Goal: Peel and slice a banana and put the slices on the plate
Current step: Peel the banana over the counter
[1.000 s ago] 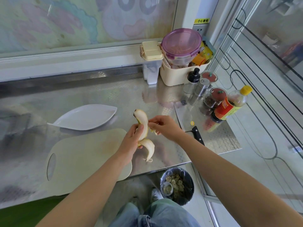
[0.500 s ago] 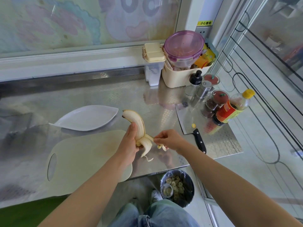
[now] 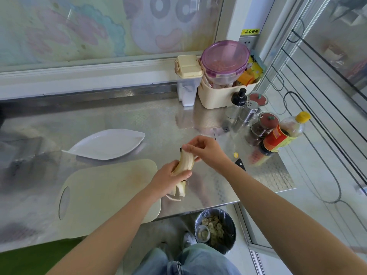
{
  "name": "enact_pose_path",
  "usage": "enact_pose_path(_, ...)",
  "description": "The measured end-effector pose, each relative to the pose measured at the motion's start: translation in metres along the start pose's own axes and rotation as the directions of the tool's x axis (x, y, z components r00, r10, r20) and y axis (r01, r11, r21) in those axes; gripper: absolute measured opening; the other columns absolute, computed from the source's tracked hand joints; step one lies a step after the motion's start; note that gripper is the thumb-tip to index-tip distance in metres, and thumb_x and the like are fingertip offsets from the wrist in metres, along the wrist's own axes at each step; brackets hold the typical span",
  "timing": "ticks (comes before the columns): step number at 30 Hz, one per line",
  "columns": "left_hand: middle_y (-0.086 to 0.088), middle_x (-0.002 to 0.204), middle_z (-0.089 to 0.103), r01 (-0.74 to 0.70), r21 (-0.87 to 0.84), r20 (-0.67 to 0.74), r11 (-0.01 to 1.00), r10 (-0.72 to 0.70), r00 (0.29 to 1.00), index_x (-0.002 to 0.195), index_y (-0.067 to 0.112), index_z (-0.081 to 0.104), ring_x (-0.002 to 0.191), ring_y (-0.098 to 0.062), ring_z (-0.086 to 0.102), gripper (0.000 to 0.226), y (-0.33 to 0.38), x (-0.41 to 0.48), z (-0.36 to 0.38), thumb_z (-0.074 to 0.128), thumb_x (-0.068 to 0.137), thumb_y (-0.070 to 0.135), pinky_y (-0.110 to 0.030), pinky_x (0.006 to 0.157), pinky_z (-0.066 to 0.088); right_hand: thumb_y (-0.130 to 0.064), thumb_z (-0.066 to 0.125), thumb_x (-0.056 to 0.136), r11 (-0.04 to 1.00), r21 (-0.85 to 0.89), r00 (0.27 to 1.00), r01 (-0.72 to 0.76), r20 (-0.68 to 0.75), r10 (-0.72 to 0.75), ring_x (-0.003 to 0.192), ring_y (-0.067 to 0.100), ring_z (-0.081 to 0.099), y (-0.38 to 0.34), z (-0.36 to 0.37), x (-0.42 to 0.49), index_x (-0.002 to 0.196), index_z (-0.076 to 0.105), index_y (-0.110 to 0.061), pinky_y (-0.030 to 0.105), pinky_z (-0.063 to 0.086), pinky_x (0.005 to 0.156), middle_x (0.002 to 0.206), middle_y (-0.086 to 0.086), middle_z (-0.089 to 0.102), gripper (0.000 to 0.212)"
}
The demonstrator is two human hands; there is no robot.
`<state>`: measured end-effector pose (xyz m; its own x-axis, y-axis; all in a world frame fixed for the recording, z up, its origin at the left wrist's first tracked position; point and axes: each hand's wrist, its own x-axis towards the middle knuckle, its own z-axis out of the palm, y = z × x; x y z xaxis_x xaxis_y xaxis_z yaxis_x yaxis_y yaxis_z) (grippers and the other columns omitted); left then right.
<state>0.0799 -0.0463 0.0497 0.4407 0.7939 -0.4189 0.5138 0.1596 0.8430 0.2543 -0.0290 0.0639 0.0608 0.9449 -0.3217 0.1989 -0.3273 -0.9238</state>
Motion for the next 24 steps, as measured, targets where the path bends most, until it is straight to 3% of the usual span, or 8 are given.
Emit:
enact_pose_path(3,0.011,0.07,0.066,-0.039,0.075,0.009,0.996,0.038,0.999,0.098,0.02,0.06,0.058,0.005,0.058,0.021,-0.002,0.0,0.0,0.066,0.088,0.037,-0.01,0.054,0.036,-0.029,0.076,0.079,1.0,-0.006,0.997,-0.029,0.067,0.03,0.073,0.02,0.069,-0.002,-0.008,-0.001,0.084,0.067,-0.005,0.03,0.057,0.068,0.083,0.015,0.072,0.026)
enact_pose_path(8,0.005,0.081,0.073,-0.038,0.111,0.018,0.993,0.036,0.999,0.102,0.019,0.061,0.071,-0.006,0.067,0.026,-0.003,0.001,0.0,0.066,0.087,0.039,-0.025,0.069,0.046,-0.023,0.071,0.083,0.999,0.022,0.996,-0.047,0.077,0.045,0.075,0.025,0.071,-0.001,-0.015,-0.001,0.086,0.067,0.002,0.033,0.059,0.073,0.085,0.019,0.072,0.026)
enact_pose_path(12,0.003,0.082,0.072,-0.049,0.089,0.005,0.995,0.048,0.999,0.101,0.02,0.061,0.068,-0.007,0.064,0.025,-0.005,0.003,0.003,0.066,0.087,0.04,-0.026,0.066,0.044,-0.022,0.066,0.088,0.999,-0.043,1.0,-0.019,-0.017,0.018,0.072,0.028,0.071,0.004,-0.01,-0.001,0.085,0.066,0.002,0.039,0.059,0.074,0.079,0.018,0.071,0.024)
enact_pose_path(14,0.0,0.084,0.072,-0.051,0.005,-0.026,0.999,0.051,0.998,0.104,0.016,0.06,0.069,-0.007,0.064,0.031,-0.003,0.002,0.004,0.066,0.085,0.041,-0.024,0.066,0.044,-0.019,0.061,0.091,0.997,0.047,0.994,-0.062,-0.086,0.066,0.069,0.026,0.071,0.006,-0.005,-0.001,0.086,0.063,0.005,0.036,0.059,0.072,0.078,0.017,0.07,0.024)
enact_pose_path(17,-0.003,0.086,0.065,-0.033,-0.197,-0.068,0.98,0.02,0.997,0.112,0.008,0.056,0.062,0.003,0.061,0.032,0.002,-0.001,0.007,0.062,0.092,0.033,-0.01,0.058,0.044,-0.014,0.054,0.096,0.923,0.337,0.965,-0.184,-0.119,0.236,0.055,0.016,0.067,0.009,0.003,-0.004,0.082,0.059,0.002,0.023,0.056,0.056,0.071,0.014,0.066,0.022)
enact_pose_path(20,-0.005,0.092,0.06,0.003,-0.402,-0.112,0.916,-0.052,0.992,0.119,0.011,0.053,0.059,0.006,0.061,0.026,-0.001,-0.001,0.009,0.055,0.097,0.025,-0.009,0.055,0.046,-0.015,0.051,0.097,0.844,0.458,0.92,-0.278,-0.126,0.372,0.045,0.011,0.06,0.022,0.012,-0.005,0.078,0.059,0.0,0.02,0.051,0.048,0.068,0.011,0.062,0.025)
enact_pose_path(24,-0.002,0.095,0.06,-0.009,-0.527,-0.169,0.85,-0.094,0.981,0.121,0.016,0.054,0.065,0.003,0.063,0.029,-0.004,0.001,0.011,0.054,0.097,0.031,-0.013,0.058,0.047,-0.013,0.052,0.096,0.77,0.534,0.842,-0.349,-0.182,0.508,0.035,0.007,0.049,0.035,0.018,-0.007,0.075,0.058,-0.001,0.017,0.044,0.039,0.062,0.009,0.056,0.025)
